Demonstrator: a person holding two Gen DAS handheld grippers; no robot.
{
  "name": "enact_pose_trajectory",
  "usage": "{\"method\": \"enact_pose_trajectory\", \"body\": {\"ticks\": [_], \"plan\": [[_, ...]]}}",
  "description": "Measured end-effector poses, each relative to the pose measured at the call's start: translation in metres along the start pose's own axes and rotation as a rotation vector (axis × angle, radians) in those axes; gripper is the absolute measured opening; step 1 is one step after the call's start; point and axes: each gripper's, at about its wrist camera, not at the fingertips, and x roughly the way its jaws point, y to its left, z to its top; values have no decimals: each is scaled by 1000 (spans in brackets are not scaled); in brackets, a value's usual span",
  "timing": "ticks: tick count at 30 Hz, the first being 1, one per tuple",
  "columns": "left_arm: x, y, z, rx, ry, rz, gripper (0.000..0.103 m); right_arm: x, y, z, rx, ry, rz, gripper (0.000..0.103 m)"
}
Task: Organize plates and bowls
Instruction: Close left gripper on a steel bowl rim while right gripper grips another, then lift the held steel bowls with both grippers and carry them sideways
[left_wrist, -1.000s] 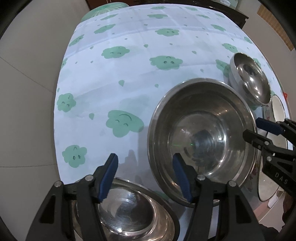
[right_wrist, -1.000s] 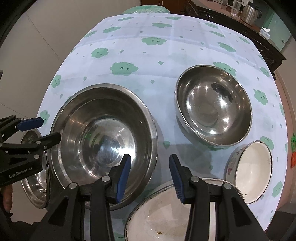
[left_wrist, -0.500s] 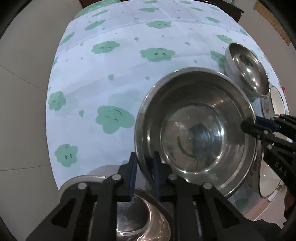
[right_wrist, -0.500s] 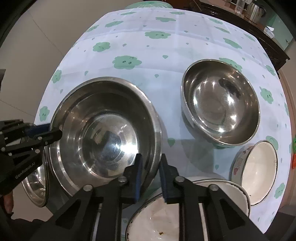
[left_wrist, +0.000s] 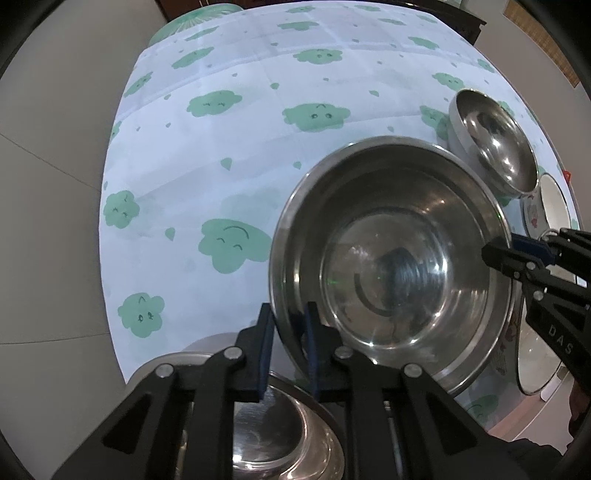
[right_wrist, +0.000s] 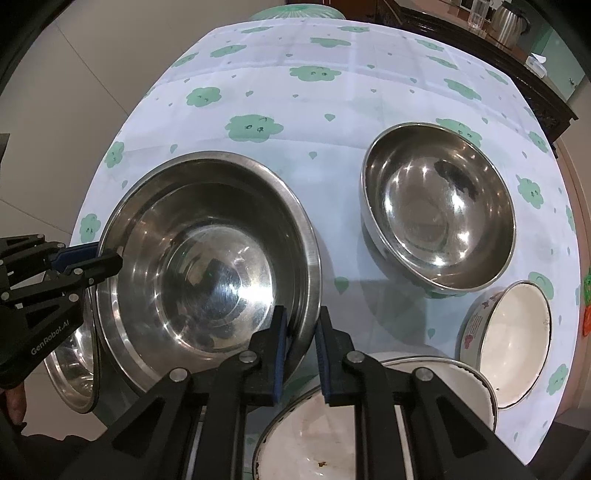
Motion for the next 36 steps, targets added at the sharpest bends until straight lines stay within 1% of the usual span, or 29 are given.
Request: {"method": "enact_pose_trajectory", "body": {"ticks": [6, 18, 36], "plan": [[-3, 2, 2, -3, -7, -3, 14, -4, 0, 1, -2, -2, -2, 17], [-30, 8, 9, -8, -56, -7, 13, -27, 1, 9, 2, -41, -2, 17], [-54, 16, 5, -5, -98, -13, 13, -53, 12, 11, -2, -84, -24, 17]]}}
